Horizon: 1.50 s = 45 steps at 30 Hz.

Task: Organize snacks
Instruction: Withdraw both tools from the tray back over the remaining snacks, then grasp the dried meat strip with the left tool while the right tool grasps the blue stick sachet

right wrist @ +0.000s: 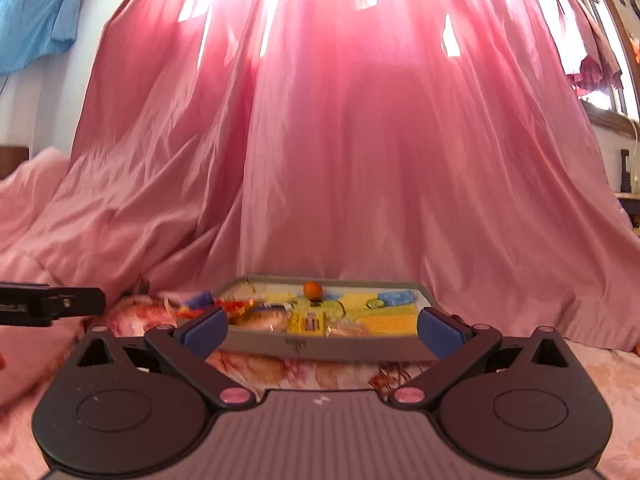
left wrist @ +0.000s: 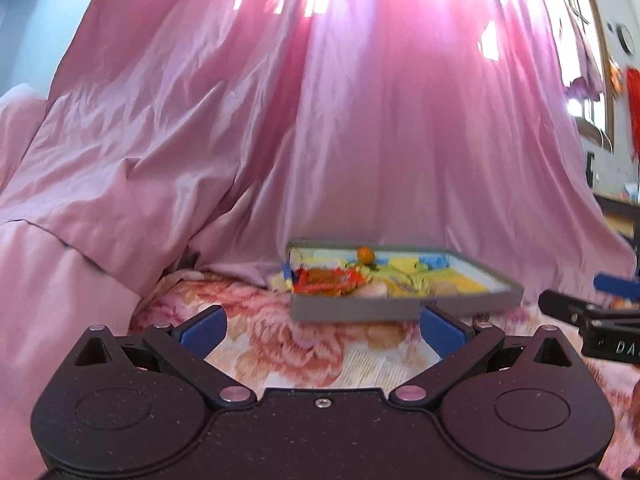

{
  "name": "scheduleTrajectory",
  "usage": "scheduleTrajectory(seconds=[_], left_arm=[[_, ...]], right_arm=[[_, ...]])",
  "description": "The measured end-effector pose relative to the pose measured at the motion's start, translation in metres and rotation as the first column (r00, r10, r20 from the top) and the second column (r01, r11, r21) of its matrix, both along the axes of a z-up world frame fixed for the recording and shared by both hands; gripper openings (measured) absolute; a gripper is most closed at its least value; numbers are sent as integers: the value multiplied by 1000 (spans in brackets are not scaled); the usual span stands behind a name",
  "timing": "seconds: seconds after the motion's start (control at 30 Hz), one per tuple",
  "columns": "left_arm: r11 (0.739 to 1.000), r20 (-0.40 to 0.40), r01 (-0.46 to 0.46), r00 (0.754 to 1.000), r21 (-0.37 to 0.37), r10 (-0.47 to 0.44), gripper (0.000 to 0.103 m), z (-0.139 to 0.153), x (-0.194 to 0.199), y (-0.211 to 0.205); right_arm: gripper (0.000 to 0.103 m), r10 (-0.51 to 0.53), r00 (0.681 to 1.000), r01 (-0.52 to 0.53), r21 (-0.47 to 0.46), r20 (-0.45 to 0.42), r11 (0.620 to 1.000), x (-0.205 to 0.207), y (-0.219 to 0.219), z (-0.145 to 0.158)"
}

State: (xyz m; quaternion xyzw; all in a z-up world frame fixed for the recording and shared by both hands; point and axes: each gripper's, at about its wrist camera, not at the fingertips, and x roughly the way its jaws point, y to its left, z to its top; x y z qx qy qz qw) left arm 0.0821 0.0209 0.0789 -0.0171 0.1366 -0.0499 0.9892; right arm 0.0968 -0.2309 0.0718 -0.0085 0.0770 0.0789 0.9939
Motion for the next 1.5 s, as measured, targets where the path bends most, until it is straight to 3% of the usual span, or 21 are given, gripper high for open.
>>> scheduleTrajectory(seconds=[0.23, 0.5, 0.77, 1.1, 1.37, 1.5], left_arm=[[1000, -74, 11, 997, 16, -10, 102, -30, -16, 7], [999, -190, 38, 981, 24, -32, 102, -61, -23, 7], [998, -281, 51, 959, 22, -42, 102, -81, -15, 7], [998, -346, 58, 936, -13, -59, 102, -101, -2, 9], [998, -350, 57, 935, -17, -59, 102, -107, 4, 11], [999, -337, 48, 941, 24, -37, 102, -109, 8, 11]], right_arm=[[103, 4, 1000, -5, -98, -9, 995, -23, 9, -22], [103, -16, 991, -1, -125, -135, 992, -34, 17, -50], [103, -37, 960, -7, -156, -277, 988, -33, 24, -76], [103, -57, 929, -2, -159, -365, 987, -25, 23, -93], [103, -64, 911, -3, -162, -407, 987, -16, 24, -101], [103, -66, 906, -7, -170, -418, 985, -14, 26, -104]])
